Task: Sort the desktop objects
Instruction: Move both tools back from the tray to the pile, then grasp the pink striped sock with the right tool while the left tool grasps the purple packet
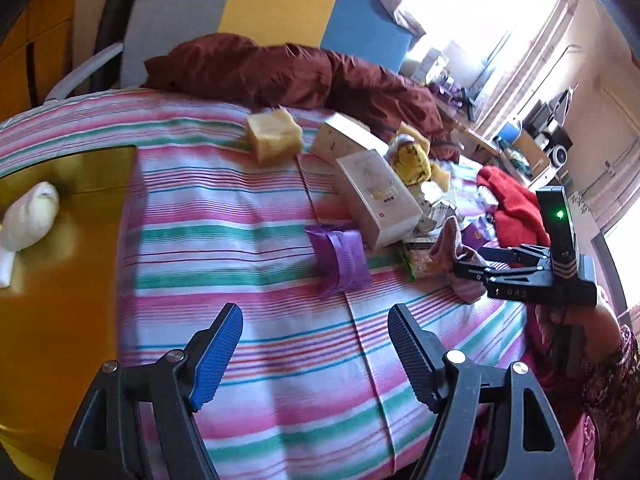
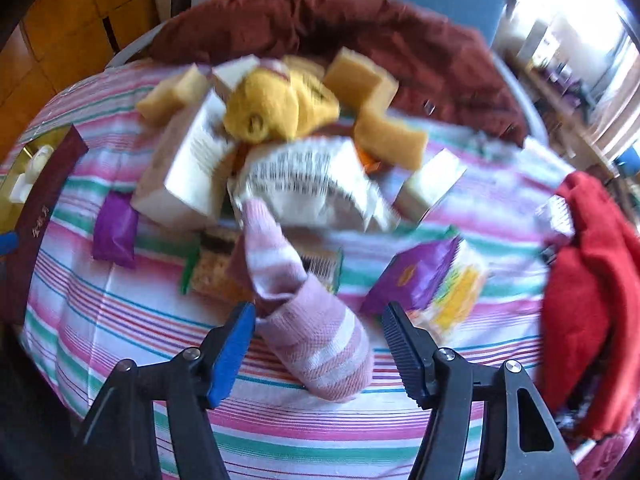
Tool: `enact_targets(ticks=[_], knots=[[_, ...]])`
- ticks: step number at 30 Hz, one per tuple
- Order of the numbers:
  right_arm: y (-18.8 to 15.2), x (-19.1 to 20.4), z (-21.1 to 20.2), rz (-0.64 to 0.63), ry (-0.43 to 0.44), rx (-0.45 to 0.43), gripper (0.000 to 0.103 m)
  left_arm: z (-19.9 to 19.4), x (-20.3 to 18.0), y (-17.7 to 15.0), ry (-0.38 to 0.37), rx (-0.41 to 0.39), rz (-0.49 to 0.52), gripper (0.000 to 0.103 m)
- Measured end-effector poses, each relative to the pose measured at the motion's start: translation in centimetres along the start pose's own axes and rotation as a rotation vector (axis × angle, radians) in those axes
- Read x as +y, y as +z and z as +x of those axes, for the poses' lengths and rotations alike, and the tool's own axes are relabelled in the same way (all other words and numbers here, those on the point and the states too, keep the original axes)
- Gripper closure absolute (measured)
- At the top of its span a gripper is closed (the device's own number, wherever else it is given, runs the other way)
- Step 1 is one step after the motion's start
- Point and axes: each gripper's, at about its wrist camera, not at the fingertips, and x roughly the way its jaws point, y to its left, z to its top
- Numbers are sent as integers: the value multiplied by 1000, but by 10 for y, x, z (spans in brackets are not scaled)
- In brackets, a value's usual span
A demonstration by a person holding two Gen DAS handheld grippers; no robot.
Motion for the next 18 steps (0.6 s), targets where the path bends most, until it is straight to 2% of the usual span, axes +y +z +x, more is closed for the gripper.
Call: enact_targets(ticks=[1,3,6,13,16,18], knots=[[-4,-2,7,2,2,8,39,6,-3,1,11,8,3,27],[-10,-5,17,17,46,28,52,21,-7,5,18,32,10,27],[-11,-5,18,20,64,33,58,42,-12,11,33,51,0,27],[-13,-12,17,38,87,34,59,80,-18,25,37,94,-43,27],[-15,-17,15,59,101,33,59,88,-26,32,26,85,-26,27],[-16,-19,14,62,104,34,59,96,-31,34,59,83,2,31]])
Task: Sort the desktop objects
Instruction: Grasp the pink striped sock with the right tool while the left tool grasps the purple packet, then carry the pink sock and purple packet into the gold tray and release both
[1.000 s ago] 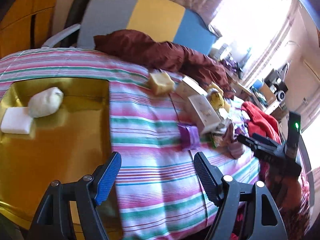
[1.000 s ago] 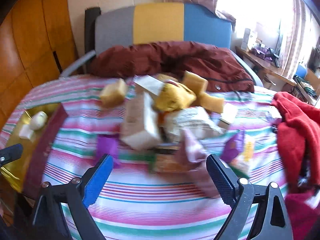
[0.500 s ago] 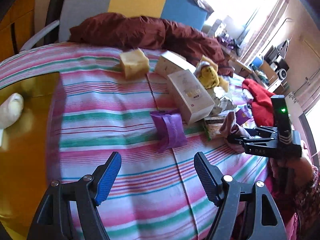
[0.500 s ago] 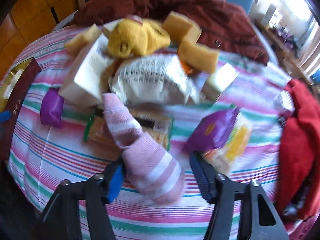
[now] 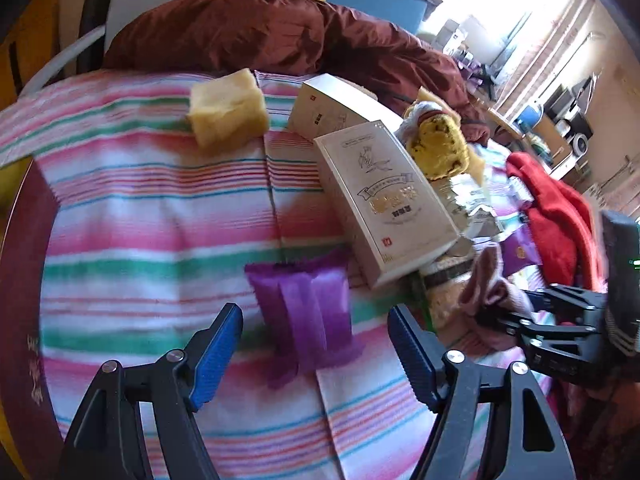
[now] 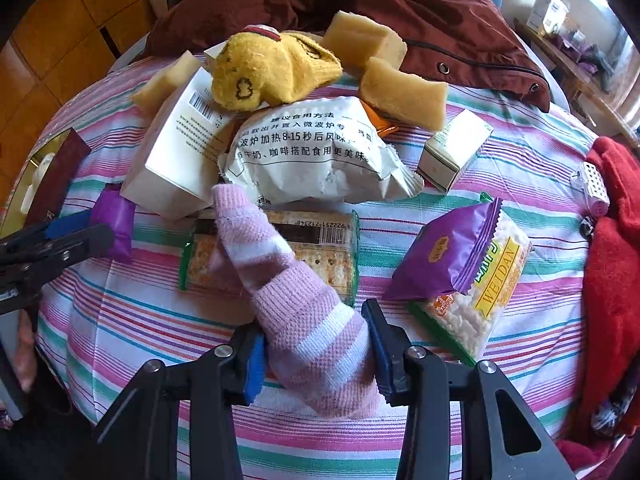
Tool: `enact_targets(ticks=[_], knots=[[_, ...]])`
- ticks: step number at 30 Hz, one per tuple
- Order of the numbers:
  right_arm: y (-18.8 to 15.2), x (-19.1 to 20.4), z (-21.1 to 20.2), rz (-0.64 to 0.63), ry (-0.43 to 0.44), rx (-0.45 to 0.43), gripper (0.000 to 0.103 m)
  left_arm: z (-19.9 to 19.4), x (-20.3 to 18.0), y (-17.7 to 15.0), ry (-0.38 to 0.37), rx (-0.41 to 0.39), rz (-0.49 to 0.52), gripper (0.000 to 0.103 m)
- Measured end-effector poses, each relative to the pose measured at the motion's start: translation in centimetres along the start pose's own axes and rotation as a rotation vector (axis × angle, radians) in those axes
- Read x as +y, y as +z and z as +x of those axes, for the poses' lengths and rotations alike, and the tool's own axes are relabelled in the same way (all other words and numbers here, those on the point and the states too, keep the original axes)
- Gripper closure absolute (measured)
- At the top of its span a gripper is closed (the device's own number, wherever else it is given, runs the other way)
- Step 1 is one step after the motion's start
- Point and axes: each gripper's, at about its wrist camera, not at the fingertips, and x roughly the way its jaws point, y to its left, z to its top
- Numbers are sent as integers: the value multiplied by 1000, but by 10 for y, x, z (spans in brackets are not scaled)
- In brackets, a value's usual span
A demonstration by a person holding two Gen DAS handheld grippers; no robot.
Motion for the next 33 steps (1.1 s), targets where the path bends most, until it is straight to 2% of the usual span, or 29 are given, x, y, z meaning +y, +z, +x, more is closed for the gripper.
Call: enact_targets(ticks=[2,3,4,12,16,20,22,25,29,33], knots=[[-2,0,-2,-4,-3,0,59,5,-3,-1,38,-23,32,39],[-2,0,-3,-7,-5,0,59,5,-3,-2,67,-45,50,52],[-3,-1,-4,-10,-6,-1,59,6,-3,-3,88,-55,65,56],[-9,-3,-10,-10,-7,-4,60,5,-2,-6,75,-60,156,55],[-14,-6,-17,8,9,-14,61,0,11,-10,20,-92,98,62],[-8,-17,-19,16,22,-21,62,-3,12,-18,13,-115,102,63],[-1,-5,-17,24,41,-29,63,-4,10,-22,21,-126,118,63],[-2,-12,-22,50,60,-40,65,-6,12,-28,7,-142,125,62],[-2,-20,-28,102,135,-68,66,-10,20,-30,-41,-138,90,62],[-6,-14,-32,127,170,-87,66,-15,28,-37,-71,-144,48,64]])
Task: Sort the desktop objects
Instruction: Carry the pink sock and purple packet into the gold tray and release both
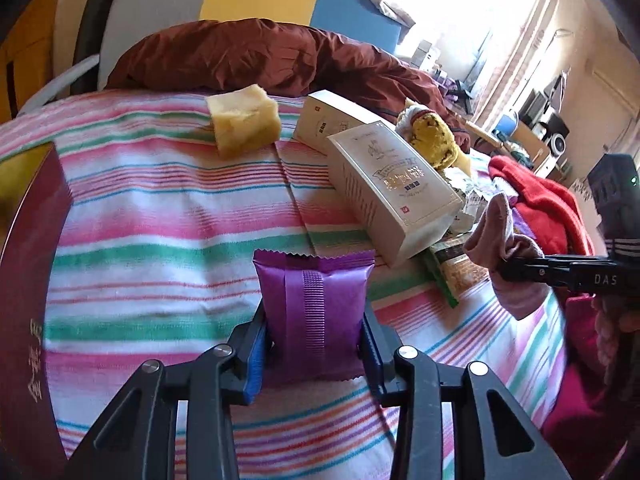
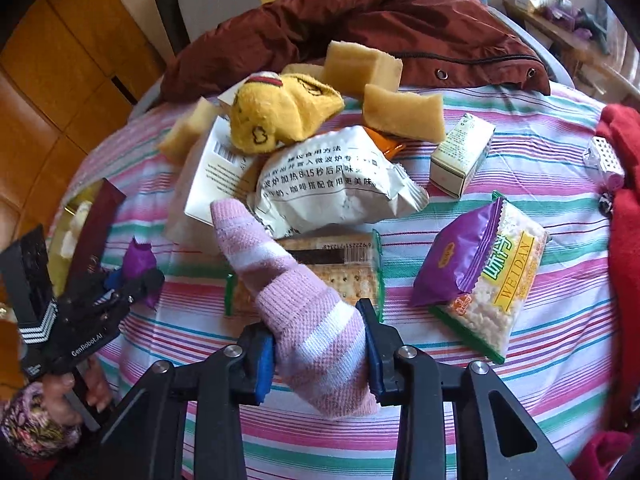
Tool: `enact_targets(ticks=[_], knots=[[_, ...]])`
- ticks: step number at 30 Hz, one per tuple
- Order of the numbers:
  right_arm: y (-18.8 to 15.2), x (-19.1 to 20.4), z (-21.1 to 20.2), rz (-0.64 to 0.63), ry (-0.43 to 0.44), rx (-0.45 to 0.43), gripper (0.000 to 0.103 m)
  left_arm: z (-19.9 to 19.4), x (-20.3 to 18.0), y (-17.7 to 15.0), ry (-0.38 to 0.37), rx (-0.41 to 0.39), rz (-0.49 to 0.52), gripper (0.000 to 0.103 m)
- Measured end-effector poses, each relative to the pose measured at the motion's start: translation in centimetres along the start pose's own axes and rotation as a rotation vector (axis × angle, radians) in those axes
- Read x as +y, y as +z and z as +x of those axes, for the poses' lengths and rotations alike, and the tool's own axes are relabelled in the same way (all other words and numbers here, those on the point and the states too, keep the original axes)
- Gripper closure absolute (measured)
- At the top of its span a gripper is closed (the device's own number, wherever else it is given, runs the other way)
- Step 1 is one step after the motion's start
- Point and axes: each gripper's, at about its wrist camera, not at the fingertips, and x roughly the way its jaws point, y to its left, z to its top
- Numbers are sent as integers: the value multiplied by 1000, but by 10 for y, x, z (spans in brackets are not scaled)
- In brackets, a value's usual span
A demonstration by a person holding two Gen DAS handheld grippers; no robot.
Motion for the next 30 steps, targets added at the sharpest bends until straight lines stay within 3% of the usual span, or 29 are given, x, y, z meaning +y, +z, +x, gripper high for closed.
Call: enact_targets(ticks=[8,16,22,30], knots=[[11,20,10,-22,106,-53,66,-20,15,-13,-72,38,-88,64],[-16,49,12,70,185,-68,66,-35,19,-28,-148,74,-105,64],[-27,70,25,171,278,-68,66,-62,14,-33,-173,42,-60,64],[-28,126,35,157,327,-73,66,-108,39,-34,-209,-12,-127,64]])
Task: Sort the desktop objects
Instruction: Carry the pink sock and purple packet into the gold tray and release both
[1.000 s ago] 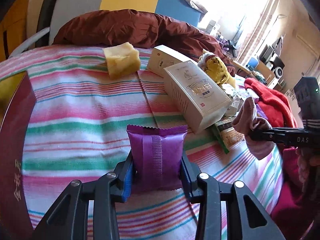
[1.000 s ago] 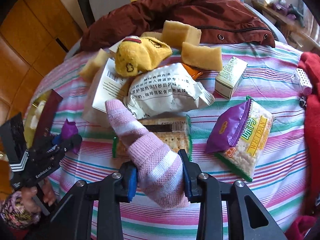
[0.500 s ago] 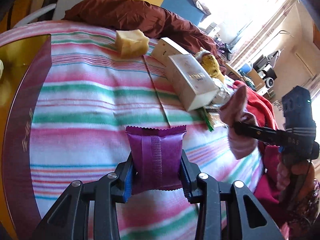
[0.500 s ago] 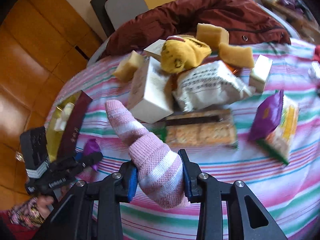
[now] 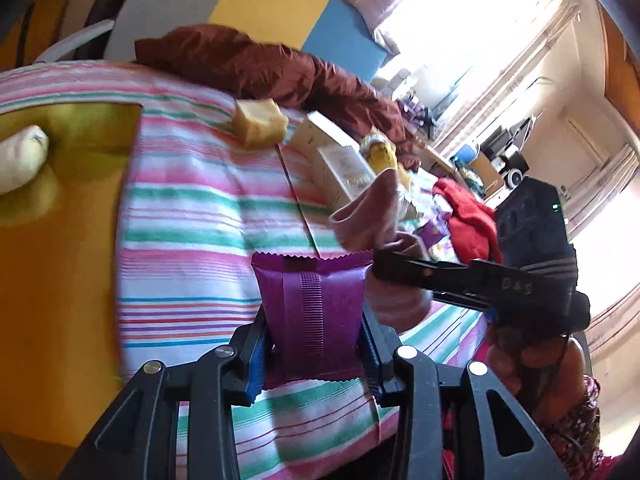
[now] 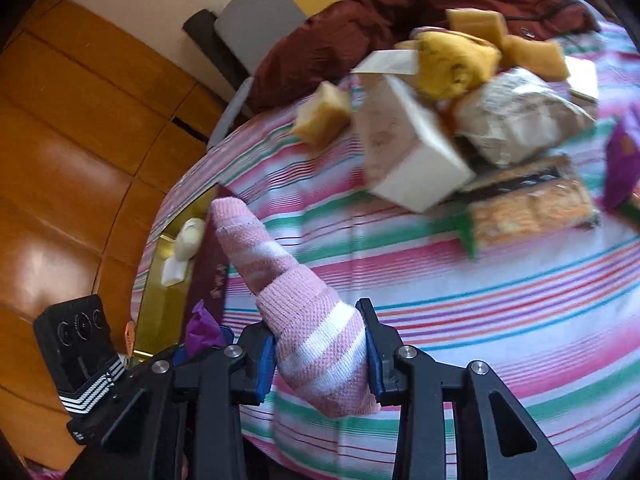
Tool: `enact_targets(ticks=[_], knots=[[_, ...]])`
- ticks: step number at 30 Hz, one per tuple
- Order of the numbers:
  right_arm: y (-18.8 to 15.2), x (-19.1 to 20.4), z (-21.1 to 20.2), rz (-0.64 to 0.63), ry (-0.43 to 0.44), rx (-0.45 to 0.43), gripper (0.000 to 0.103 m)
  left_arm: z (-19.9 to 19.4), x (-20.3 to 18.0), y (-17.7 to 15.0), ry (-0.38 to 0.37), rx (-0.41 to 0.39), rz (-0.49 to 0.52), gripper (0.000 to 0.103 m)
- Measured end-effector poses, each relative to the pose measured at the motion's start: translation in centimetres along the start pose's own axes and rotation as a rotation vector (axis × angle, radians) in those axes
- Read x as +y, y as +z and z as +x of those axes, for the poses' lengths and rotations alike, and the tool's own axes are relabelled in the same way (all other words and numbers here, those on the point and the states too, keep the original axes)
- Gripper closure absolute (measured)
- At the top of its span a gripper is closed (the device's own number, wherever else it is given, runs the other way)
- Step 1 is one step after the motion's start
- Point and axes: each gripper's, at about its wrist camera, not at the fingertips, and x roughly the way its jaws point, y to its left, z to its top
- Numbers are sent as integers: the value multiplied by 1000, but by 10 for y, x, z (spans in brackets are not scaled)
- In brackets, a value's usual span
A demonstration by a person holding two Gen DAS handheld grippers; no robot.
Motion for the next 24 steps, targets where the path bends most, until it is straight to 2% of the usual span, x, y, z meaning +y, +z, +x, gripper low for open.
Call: enact_targets(ticks=[7,12,16,22,24], knots=[[10,50,14,-74,41,6,66,-39,27,8,4,-72,-72,64],[20,85,31,-104,70,31,66,-61,60,20,27,-117,-150,64],[32,117,50,-125,94,43,66,-78,92,29,81,-155,-193,64],[45,161,90,-159,115,65,66,-78,150,36,159,-114,-303,63],[48,176,107,-197,87,78,66,-72,167,38,178,-81,-334,63]])
